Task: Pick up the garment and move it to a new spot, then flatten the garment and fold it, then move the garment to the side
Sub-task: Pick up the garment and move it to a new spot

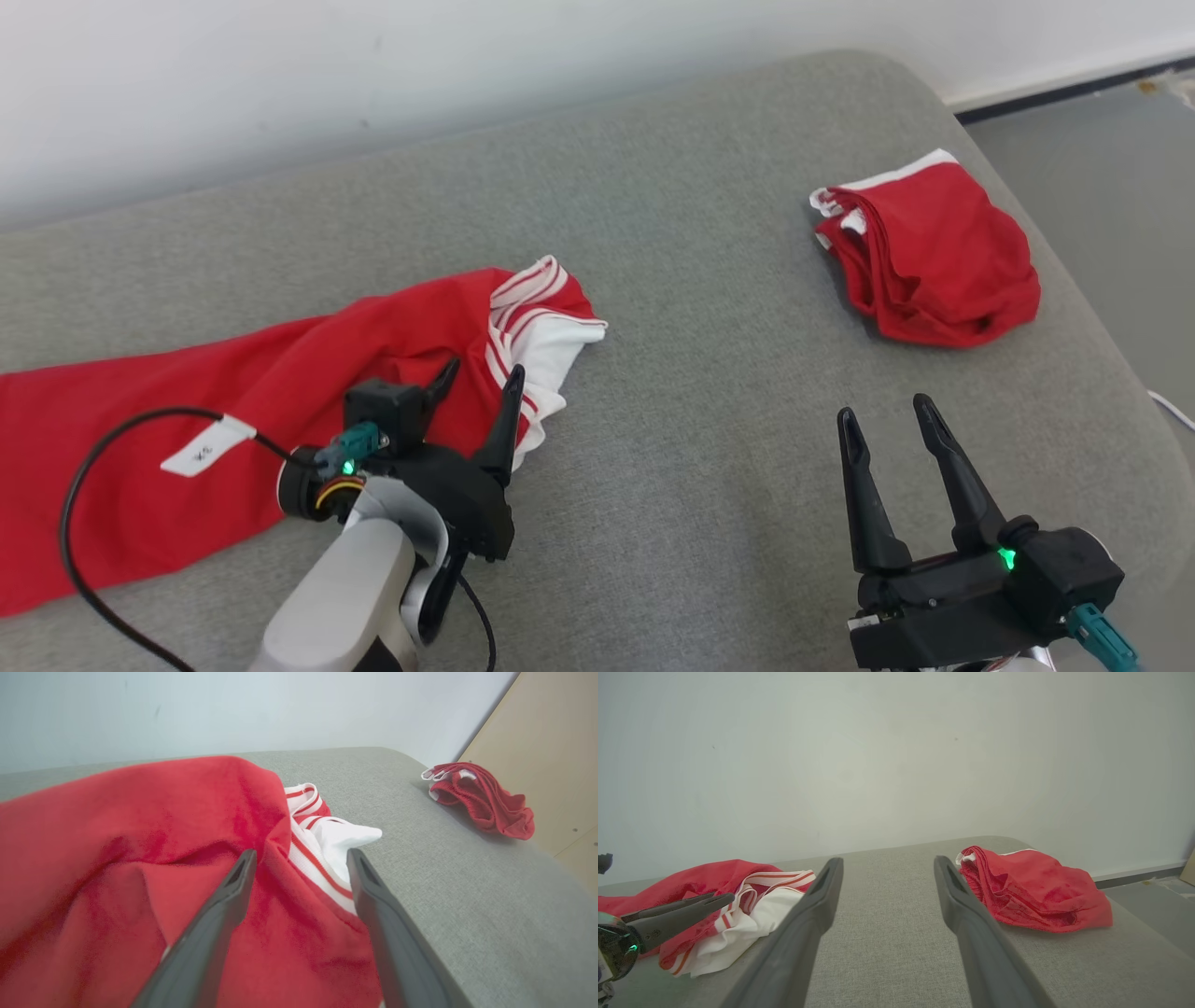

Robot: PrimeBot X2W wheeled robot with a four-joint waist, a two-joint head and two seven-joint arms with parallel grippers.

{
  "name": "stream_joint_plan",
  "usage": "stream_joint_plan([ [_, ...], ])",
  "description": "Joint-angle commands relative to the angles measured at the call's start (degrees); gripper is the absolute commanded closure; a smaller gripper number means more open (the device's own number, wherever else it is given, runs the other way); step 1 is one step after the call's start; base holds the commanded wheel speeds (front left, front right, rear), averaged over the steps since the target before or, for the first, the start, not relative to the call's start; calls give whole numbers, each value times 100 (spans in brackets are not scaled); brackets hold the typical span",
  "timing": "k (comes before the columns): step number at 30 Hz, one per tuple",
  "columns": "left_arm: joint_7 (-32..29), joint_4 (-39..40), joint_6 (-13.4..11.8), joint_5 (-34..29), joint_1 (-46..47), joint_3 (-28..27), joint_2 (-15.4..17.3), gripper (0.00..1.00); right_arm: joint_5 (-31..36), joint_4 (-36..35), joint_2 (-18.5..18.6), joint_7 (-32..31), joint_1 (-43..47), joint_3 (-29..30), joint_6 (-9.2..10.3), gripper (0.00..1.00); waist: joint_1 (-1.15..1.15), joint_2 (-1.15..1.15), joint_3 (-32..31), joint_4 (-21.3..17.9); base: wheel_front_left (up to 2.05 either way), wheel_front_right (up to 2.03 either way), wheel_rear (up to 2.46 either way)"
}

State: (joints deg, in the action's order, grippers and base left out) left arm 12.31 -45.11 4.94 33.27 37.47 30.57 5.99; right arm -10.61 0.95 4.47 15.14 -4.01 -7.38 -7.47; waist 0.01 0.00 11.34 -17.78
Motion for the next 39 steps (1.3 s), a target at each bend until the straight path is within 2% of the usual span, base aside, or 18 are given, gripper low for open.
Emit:
stream_joint_plan([
  [1, 121, 23, -36, -82, -166, -28, -12, 0, -29, 17, 37, 9, 78, -14, -3, 0, -1, 0, -282, 250, 0, 0, 0],
  [4, 252, 214, -131, -126, -383, -88, -31, 0, -46, 29, 64, 8, 122, -25, -3, 0, -1, 0, -449, 414, 0, 0, 0],
  [8, 285, 902, -426, -407, -806, -384, 49, 0, -43, 36, 70, 9, 215, -49, -3, 0, -1, 0, -629, 630, 0, 0, 0],
  [9, 285, 902, -426, -407, -806, -384, 49, 0, -43, 36, 70, 9, 215, -49, -3, 0, -1, 0, -629, 630, 0, 0, 0],
  [14, 287, 2003, -725, -904, -1621, -846, 144, 0, -72, 60, 54, 9, 327, -33, -3, 0, -1, 0, -821, 900, 0, 0, 0],
  [22, 282, 3206, -1035, -1643, -2855, -1502, 28, 0, -91, 48, 34, 8, 534, 76, -3, 0, -1, 0, -1077, 1298, 0, 0, 0],
  [29, 283, 3855, -1080, -2238, -3538, -1907, -84, 0, -93, 36, 56, 9, 737, 152, -3, 0, -1, 0, -1284, 1481, 0, 0, 0],
  [34, 283, 4204, -914, -2635, -3931, -1966, -121, 0, -83, 4, 33, 8, 931, 206, -3, 0, -1, 0, -1445, 1546, 0, 0, 0],
  [39, 283, 4423, -850, -2818, -4260, -2024, -180, 0, -78, 2, 23, 9, 1163, 186, -3, 0, -1, 0, -1625, 1579, 0, 0, 0],
])
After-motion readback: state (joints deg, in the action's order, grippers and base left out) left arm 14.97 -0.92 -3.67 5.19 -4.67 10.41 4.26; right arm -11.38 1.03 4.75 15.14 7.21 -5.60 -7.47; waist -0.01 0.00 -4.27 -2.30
